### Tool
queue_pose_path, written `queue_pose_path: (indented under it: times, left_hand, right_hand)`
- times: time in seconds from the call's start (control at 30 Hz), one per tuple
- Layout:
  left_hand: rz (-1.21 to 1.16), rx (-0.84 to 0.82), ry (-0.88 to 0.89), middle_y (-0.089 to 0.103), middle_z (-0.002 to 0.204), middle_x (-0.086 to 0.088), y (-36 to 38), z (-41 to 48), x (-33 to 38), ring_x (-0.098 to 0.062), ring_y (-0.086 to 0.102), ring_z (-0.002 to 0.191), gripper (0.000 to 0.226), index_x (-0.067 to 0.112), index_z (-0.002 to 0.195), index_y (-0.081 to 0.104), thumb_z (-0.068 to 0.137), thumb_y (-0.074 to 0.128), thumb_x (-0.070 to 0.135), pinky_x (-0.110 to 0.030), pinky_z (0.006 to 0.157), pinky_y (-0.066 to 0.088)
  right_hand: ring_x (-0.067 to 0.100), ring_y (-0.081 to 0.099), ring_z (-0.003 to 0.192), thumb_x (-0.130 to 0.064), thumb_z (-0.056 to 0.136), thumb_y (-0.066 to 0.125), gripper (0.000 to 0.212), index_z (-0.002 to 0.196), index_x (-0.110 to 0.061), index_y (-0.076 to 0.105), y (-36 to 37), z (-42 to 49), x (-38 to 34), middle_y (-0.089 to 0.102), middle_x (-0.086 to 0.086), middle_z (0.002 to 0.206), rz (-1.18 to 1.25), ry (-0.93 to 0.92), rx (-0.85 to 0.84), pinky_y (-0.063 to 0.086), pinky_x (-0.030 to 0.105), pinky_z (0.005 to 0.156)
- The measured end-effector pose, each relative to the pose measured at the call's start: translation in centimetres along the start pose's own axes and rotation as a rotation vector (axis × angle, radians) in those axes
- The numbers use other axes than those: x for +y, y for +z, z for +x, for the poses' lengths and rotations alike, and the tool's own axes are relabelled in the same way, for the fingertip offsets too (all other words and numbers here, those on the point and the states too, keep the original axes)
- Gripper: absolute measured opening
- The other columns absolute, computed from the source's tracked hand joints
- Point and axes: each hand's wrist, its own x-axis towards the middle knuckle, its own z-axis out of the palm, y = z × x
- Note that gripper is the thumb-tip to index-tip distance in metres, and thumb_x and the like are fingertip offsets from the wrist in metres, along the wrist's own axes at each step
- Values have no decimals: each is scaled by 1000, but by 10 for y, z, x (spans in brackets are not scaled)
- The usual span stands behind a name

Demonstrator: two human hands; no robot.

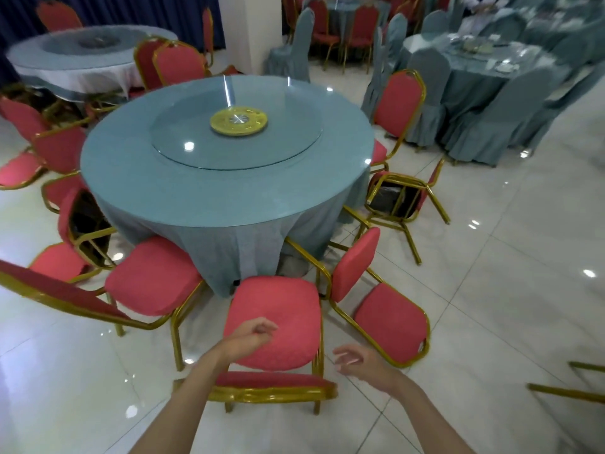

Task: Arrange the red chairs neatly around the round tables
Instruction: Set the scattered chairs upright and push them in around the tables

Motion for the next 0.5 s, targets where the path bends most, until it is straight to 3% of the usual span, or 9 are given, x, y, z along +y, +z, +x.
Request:
queue_pose_path:
  times: [0.1,0.17,0.23,0.37,0.5]
  left_hand:
    - [-21,46,12,72,115,6,50,17,29,-10,67,109,25,28,112,72,100,59,10,-16,81,52]
    - [-21,70,9,72,109,6,89,29,52,-9,68,98,28,30,106,73,100,56,8,-17,73,51]
    - [-14,84,19,73,104,4,128,39,78,-7,66,88,30,25,105,73,100,53,3,-15,66,50]
    - [-38,83,58,75,99,-3,199,60,125,-7,67,81,27,17,105,74,101,53,0,-16,64,50]
    - [-82,69,97,74,91,-7,252,84,166,-12,64,71,24,13,102,74,102,54,-1,-23,59,46]
  right_hand:
    - [4,68,101,-33,94,73,23,117,-36,70,-44,-6,25,73,-8,113,69,-49,92,51,20,82]
    - [13,70,102,-28,95,71,20,114,-34,72,-78,-15,46,75,-6,108,120,-66,140,51,26,83]
    - [19,70,104,-27,95,72,19,113,-31,72,-111,-27,68,76,-1,108,164,-81,186,51,27,81]
    - [14,72,99,-29,97,70,15,111,-30,74,-177,-61,111,77,-7,105,209,-112,266,57,31,83]
    - [13,72,89,-17,97,68,15,108,-26,74,-238,-91,144,78,-7,102,303,-119,384,52,18,71]
